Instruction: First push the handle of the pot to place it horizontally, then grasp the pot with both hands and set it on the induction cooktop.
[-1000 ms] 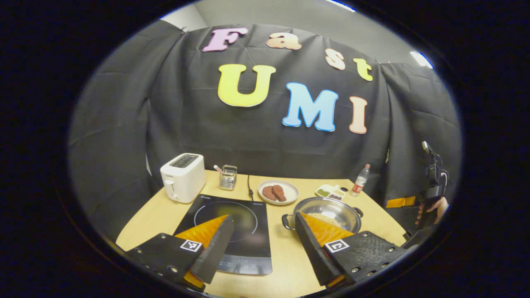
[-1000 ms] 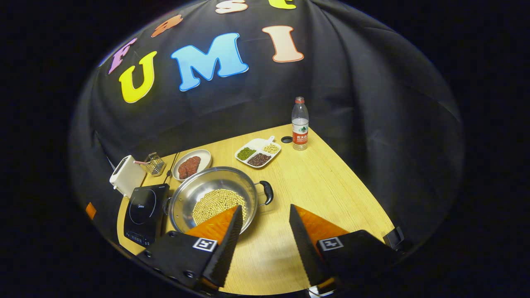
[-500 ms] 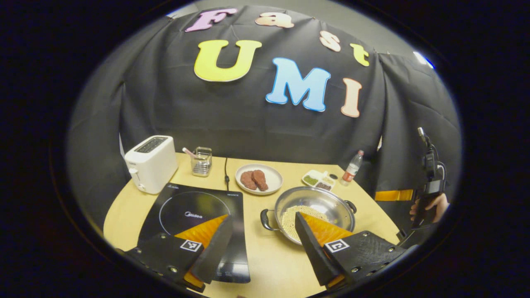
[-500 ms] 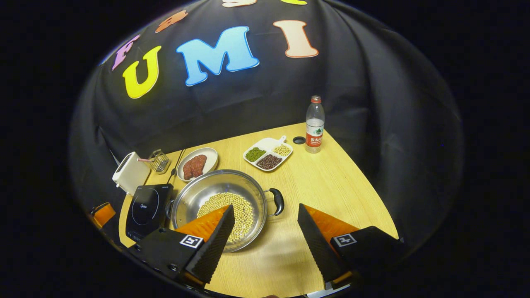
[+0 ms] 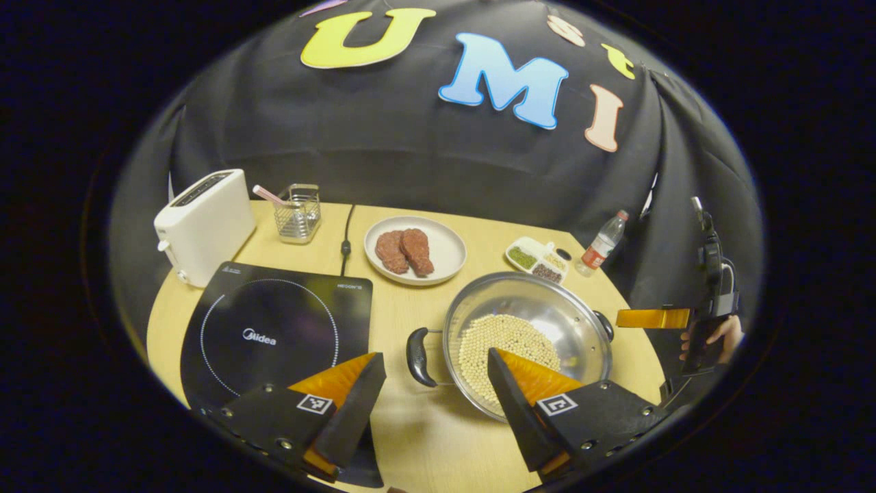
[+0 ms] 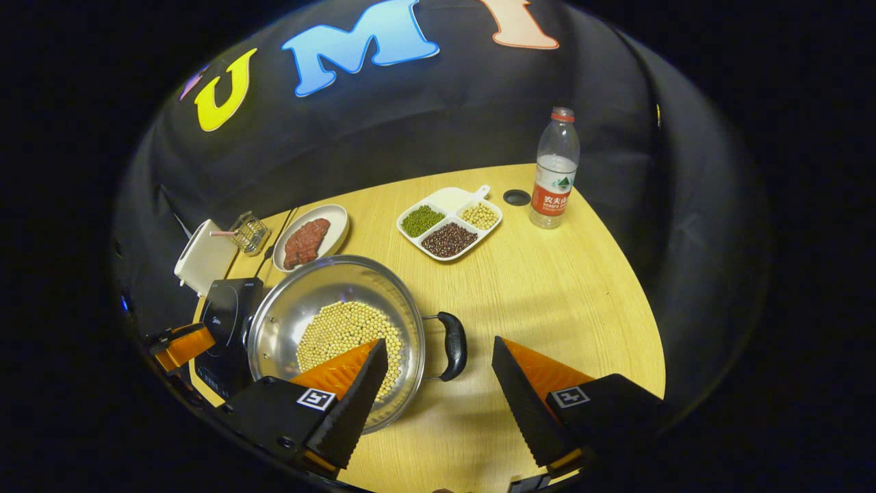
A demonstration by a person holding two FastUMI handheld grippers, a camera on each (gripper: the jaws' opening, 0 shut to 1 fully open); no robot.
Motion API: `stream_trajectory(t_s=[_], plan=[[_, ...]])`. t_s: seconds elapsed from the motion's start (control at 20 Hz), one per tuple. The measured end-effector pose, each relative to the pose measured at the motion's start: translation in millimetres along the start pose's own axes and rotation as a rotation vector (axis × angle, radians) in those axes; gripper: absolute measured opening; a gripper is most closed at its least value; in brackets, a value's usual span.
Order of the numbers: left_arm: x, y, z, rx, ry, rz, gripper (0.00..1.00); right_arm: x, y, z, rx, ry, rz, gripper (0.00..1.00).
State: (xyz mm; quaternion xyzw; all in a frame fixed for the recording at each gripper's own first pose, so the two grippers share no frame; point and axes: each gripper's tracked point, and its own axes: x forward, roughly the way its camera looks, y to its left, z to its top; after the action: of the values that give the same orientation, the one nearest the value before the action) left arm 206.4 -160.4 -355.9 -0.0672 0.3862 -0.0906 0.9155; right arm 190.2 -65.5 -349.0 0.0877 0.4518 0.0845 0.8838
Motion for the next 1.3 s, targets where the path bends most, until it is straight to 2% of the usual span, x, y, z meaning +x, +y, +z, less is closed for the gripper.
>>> stream_trajectory(t_s=[0.25, 0.6, 0.65, 0.7, 0.75, 0.85, 0.9, 0.95, 1.0, 1.05, 1.1, 1.15, 1.2, 1.25, 1.3], plan=[[37, 0, -18, 0.004, 0.076, 0.022, 0.92, 30, 0, -9, -0.009, 0.068, 0.044, 0.98], [74, 4, -38, -0.039, 0.161, 0.041, 0.92, 62, 2, -24, -0.005, 0.153, 0.073, 0.98], [79, 5, -41, -0.049, 0.182, 0.042, 0.89, 66, 3, -25, -0.001, 0.166, 0.079, 0.92], [84, 5, -45, -0.060, 0.197, 0.040, 0.89, 69, 4, -27, 0.000, 0.174, 0.082, 0.91], [87, 4, -45, -0.072, 0.202, 0.036, 0.92, 73, 6, -29, 0.000, 0.181, 0.087, 0.96], [93, 2, -47, -0.102, 0.216, 0.031, 0.92, 78, 8, -30, 0.012, 0.190, 0.094, 0.96], [95, 2, -48, -0.114, 0.222, 0.031, 0.92, 80, 8, -29, 0.019, 0.188, 0.094, 0.94], [98, 1, -49, -0.126, 0.232, 0.029, 0.92, 83, 9, -29, 0.027, 0.185, 0.092, 0.80], [101, 0, -53, -0.135, 0.243, 0.029, 0.92, 86, 8, -28, 0.034, 0.184, 0.090, 0.78], [102, 6, -54, -0.131, 0.252, 0.053, 0.87, 88, 7, -28, 0.039, 0.188, 0.084, 0.77], [107, 8, -56, -0.135, 0.261, 0.059, 0.75, 89, 8, -29, 0.048, 0.193, 0.087, 0.77], [108, 8, -58, -0.150, 0.272, 0.053, 0.70, 90, 9, -29, 0.055, 0.195, 0.084, 0.71], [107, 7, -60, -0.165, 0.279, 0.047, 0.72, 91, 8, -30, 0.059, 0.202, 0.082, 0.59], [108, 13, -62, -0.170, 0.281, 0.061, 0.72, 91, 7, -31, 0.060, 0.204, 0.077, 0.64], [106, 13, -62, -0.188, 0.280, 0.053, 0.64, 89, 8, -30, 0.062, 0.208, 0.080, 0.58]])
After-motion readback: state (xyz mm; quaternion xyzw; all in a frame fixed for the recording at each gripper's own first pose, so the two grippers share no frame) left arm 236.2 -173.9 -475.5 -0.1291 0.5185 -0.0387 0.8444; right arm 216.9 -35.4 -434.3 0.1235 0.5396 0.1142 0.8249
